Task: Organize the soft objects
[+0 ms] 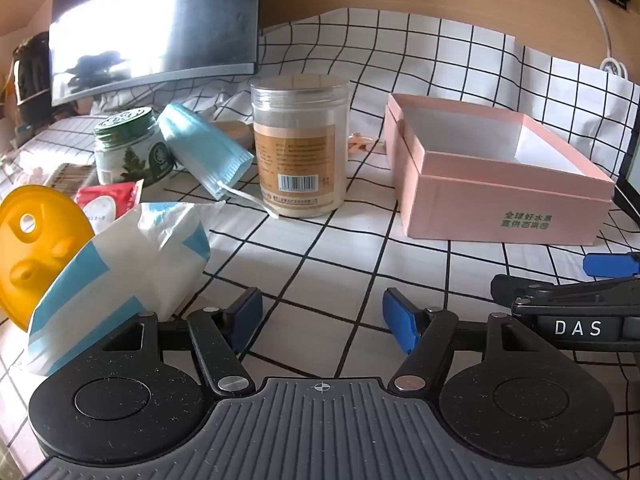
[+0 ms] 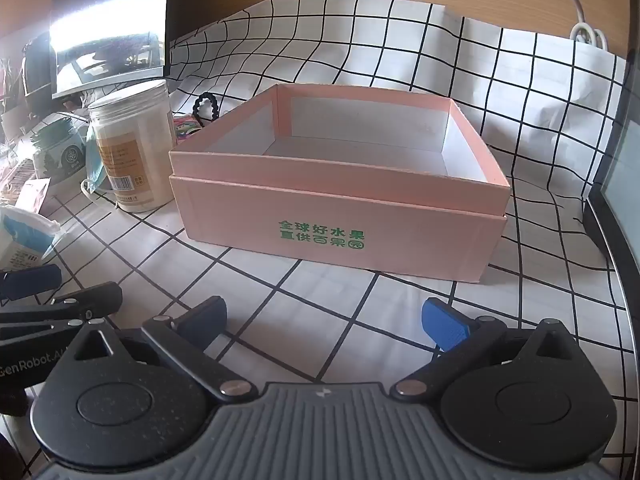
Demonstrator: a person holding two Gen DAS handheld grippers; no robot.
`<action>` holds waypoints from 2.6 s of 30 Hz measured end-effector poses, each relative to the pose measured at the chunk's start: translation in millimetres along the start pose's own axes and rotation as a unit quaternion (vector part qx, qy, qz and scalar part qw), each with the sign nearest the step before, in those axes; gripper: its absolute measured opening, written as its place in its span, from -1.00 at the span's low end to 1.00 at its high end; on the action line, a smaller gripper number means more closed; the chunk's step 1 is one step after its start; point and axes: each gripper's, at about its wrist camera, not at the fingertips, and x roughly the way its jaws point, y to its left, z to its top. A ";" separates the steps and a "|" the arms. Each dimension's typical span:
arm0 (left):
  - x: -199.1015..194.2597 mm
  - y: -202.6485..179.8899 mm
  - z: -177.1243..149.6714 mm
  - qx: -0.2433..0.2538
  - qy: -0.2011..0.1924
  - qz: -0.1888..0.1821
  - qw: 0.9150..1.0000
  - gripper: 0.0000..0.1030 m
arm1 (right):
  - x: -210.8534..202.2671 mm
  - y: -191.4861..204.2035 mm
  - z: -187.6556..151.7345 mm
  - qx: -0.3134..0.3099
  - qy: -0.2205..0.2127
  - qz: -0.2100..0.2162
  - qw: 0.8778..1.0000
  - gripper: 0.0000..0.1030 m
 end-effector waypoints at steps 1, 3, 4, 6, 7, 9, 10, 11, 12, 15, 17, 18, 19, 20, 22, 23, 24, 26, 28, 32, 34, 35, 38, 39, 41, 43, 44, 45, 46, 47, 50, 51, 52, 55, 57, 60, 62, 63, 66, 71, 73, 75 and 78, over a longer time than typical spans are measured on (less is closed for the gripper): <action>-0.1 0.5 0.1 -0.005 -0.001 -0.003 1.000 0.41 | 0.0 0.0 0.0 0.000 0.000 0.000 1.000 1.00; -0.1 1.0 0.1 -0.007 -0.002 -0.004 1.000 0.42 | 0.0 0.0 -0.1 0.000 0.000 0.000 1.000 1.00; -0.1 1.9 0.1 -0.008 -0.002 -0.005 1.000 0.42 | 0.0 0.1 -0.1 0.000 0.000 0.000 1.000 1.00; -0.2 3.5 -0.1 -0.009 -0.001 -0.005 1.000 0.43 | 0.1 0.1 -0.2 0.000 0.000 0.000 1.000 1.00; -0.3 -0.1 0.0 -0.003 -0.001 -0.002 1.000 0.43 | 0.1 0.1 -0.2 0.000 0.000 0.000 1.000 1.00; -0.5 -0.9 0.2 -0.004 -0.001 -0.001 1.000 0.45 | 0.1 0.1 -0.3 0.000 0.000 0.000 1.000 1.00; -0.5 -1.3 0.3 -0.004 -0.001 -0.001 1.000 0.45 | 0.1 0.1 -0.3 0.000 0.000 0.000 1.000 1.00; -0.5 -1.4 0.5 -0.005 -0.001 -0.001 1.000 0.45 | 0.1 0.1 -0.3 0.000 0.000 0.000 1.000 1.00; 1.2 0.6 1.4 -0.005 -0.001 0.000 1.000 0.46 | 0.1 0.1 -0.3 0.000 0.000 0.000 1.000 1.00; 1.5 1.2 2.0 -0.005 0.000 -0.001 1.000 0.46 | 0.1 0.1 -0.3 0.000 0.000 0.000 1.000 1.00; 3.3 0.7 2.2 -0.005 0.001 -0.001 1.000 0.46 | 0.1 0.0 -0.3 0.000 0.000 0.000 1.000 1.00; 3.2 1.1 2.2 -0.006 0.001 -0.001 1.000 0.46 | 0.1 0.0 -0.3 0.000 0.000 0.000 1.000 1.00; 3.2 0.9 2.3 -0.006 0.001 -0.001 1.000 0.46 | 0.1 0.0 -0.3 0.000 0.000 0.000 1.000 1.00; 3.1 0.7 2.2 -0.006 0.001 -0.001 1.000 0.46 | 0.1 0.0 -0.3 0.000 0.000 0.000 1.000 1.00; 3.3 0.5 2.4 -0.006 0.001 -0.001 1.000 0.46 | 0.1 0.0 -0.3 0.000 0.000 0.000 1.000 1.00; 3.2 0.4 2.3 -0.006 0.001 -0.001 1.000 0.46 | 0.1 0.1 -0.3 0.000 0.000 0.000 1.000 1.00; 3.0 0.5 2.2 -0.006 0.001 0.000 1.000 0.46 | 0.1 0.1 -0.3 0.000 0.000 0.000 1.000 1.00; 3.2 0.2 2.4 -0.006 0.001 -0.001 1.000 0.46 | 0.0 0.1 -0.3 0.000 0.000 0.000 1.000 1.00; 3.2 0.2 2.3 -0.006 0.001 -0.001 1.000 0.46 | 0.0 0.2 -0.4 0.000 0.000 0.000 1.000 1.00; 2.9 0.2 2.1 -0.006 0.001 0.000 1.000 0.46 | 0.0 0.2 -0.4 0.000 0.000 0.000 1.000 1.00; 3.1 0.0 2.3 -0.006 0.000 0.000 1.000 0.46 | 0.0 0.3 -0.4 0.000 0.000 0.000 1.000 1.00; 3.0 0.1 2.2 -0.006 0.001 0.000 1.000 0.46 | 0.0 0.3 -0.4 0.000 0.000 0.000 1.000 1.00; 3.0 0.1 2.2 -0.006 0.001 0.000 1.000 0.46 | 0.0 0.3 -0.4 0.000 0.000 0.000 1.000 1.00; 3.0 0.0 2.3 -0.006 0.000 0.000 1.000 0.46 | 0.0 0.3 -0.4 0.000 0.000 0.000 1.000 1.00; 3.0 0.0 2.2 -0.006 0.000 0.000 1.000 0.46 | 0.0 0.3 -0.4 0.000 0.000 0.000 1.000 1.00; 3.1 0.0 2.3 -0.006 0.000 0.000 1.000 0.46 | 0.0 0.3 -0.4 0.000 0.000 0.000 1.000 1.00; 3.0 0.0 2.2 -0.006 0.000 0.000 1.000 0.46 | 0.0 0.2 -0.4 0.000 0.000 0.000 1.000 1.00; 2.8 0.1 2.1 -0.006 0.000 0.000 1.000 0.46 | 0.0 0.2 -0.4 0.000 0.000 0.000 1.000 1.00; 2.9 0.1 2.2 -0.006 0.000 0.000 1.000 0.46 | 0.0 0.2 -0.4 0.000 0.000 0.000 1.000 1.00; 2.9 0.0 2.2 -0.006 0.000 0.000 1.000 0.46 | 0.0 0.2 -0.4 0.000 0.000 0.000 1.000 1.00; 2.9 0.1 2.2 -0.006 0.000 0.000 1.000 0.46 | 0.0 0.1 -0.4 0.000 0.000 0.000 1.000 1.00; 3.0 0.0 2.2 -0.006 0.000 0.000 1.000 0.46 | 0.0 0.1 -0.4 0.000 0.000 0.000 1.000 1.00; 2.9 0.1 2.2 -0.006 0.000 0.000 1.000 0.46 | 0.0 0.1 -0.4 0.000 0.000 0.000 1.000 1.00; 2.9 0.1 2.1 -0.006 0.000 -0.001 1.000 0.46 | -0.1 0.1 -0.5 0.000 0.000 0.000 1.000 1.00; 2.9 0.1 2.2 -0.007 0.000 -0.001 1.000 0.46 | -0.1 0.1 -0.6 0.000 0.000 0.000 1.000 1.00; 3.0 0.7 1.9 -0.007 0.000 -0.001 1.000 0.46 | -0.1 0.2 -0.7 0.000 0.000 0.000 1.000 1.00; 2.9 0.8 1.9 -0.008 0.000 -0.001 1.000 0.46 | -0.1 0.2 -0.7 0.000 0.000 0.000 1.000 1.00; 2.9 0.7 2.0 -0.008 0.000 -0.001 1.000 0.46 | -0.1 0.2 -0.7 0.000 0.000 0.000 1.000 1.00; 2.9 0.6 1.9 -0.007 0.000 -0.001 1.000 0.46 | -0.1 0.2 -0.7 0.000 0.000 0.000 1.000 1.00; 3.4 0.8 2.0 -0.007 0.000 -0.001 1.000 0.46 | -0.1 0.2 -0.7 0.000 0.000 0.000 1.000 1.00; 3.2 0.7 2.0 -0.007 0.000 -0.001 1.000 0.46 | -0.1 0.2 -0.7 0.000 0.000 0.000 1.000 1.00; 3.3 0.7 1.8 -0.006 0.000 0.000 1.000 0.46 | -0.1 0.2 -0.7 0.000 0.000 0.000 1.000 1.00; 3.4 0.9 1.8 -0.006 0.000 0.000 1.000 0.46 | -0.1 0.2 -0.7 0.000 0.000 0.000 1.000 1.00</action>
